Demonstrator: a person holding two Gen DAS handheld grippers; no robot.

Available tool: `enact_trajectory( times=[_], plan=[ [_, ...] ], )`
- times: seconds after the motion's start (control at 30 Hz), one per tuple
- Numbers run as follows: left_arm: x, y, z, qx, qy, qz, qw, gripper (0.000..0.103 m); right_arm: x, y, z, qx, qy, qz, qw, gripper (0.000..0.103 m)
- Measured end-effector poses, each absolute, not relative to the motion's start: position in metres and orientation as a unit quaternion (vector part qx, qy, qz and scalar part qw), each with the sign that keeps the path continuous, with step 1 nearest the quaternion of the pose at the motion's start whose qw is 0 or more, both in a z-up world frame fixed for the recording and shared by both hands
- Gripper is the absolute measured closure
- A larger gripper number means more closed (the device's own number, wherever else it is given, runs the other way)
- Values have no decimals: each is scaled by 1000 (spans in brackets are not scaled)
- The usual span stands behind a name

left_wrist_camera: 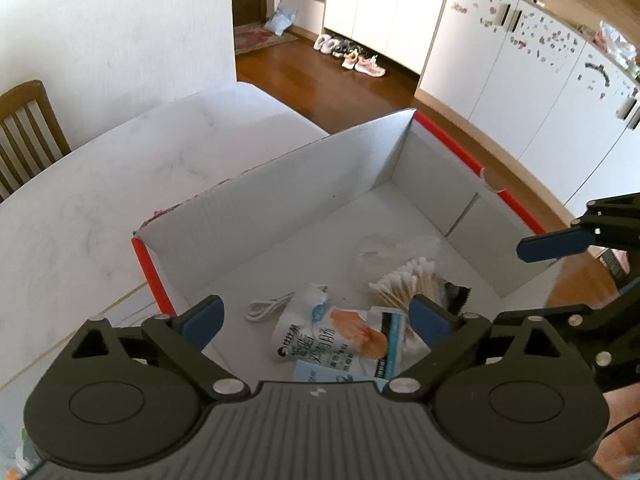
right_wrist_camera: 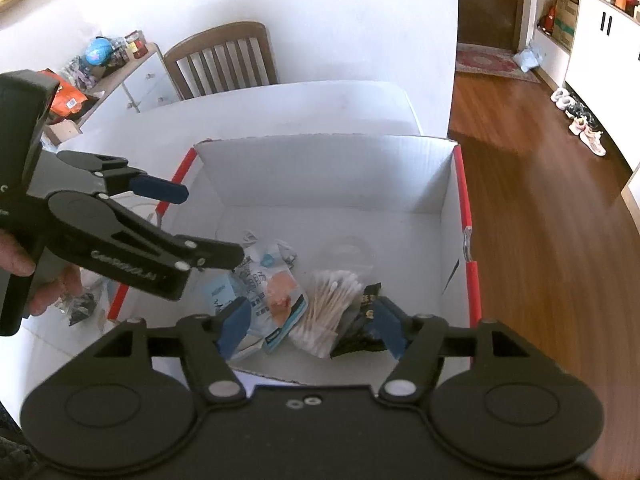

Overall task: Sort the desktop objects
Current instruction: 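Withdraw both tools up out of the box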

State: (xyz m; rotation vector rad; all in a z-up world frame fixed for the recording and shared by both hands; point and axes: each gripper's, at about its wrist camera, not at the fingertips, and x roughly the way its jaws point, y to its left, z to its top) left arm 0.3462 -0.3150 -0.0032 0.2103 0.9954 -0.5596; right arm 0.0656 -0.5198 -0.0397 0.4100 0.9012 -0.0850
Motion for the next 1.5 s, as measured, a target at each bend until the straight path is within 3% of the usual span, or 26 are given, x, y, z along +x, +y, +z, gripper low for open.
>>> enact_trajectory(
  times=[0.1, 0.3, 1.5],
  plan=[
    [338, -311, 1, 90, 461, -267, 841, 0, 60, -516, -37, 191, 426, -39, 884, 26],
    [318, -301, 9, 75, 446, -270, 850, 0, 50, -507, -31, 181, 413, -39, 892, 21],
    [198, -198, 27, 18, 370, -271, 888, 0, 28, -417, -7, 145, 375, -50, 914, 18]
  ],
)
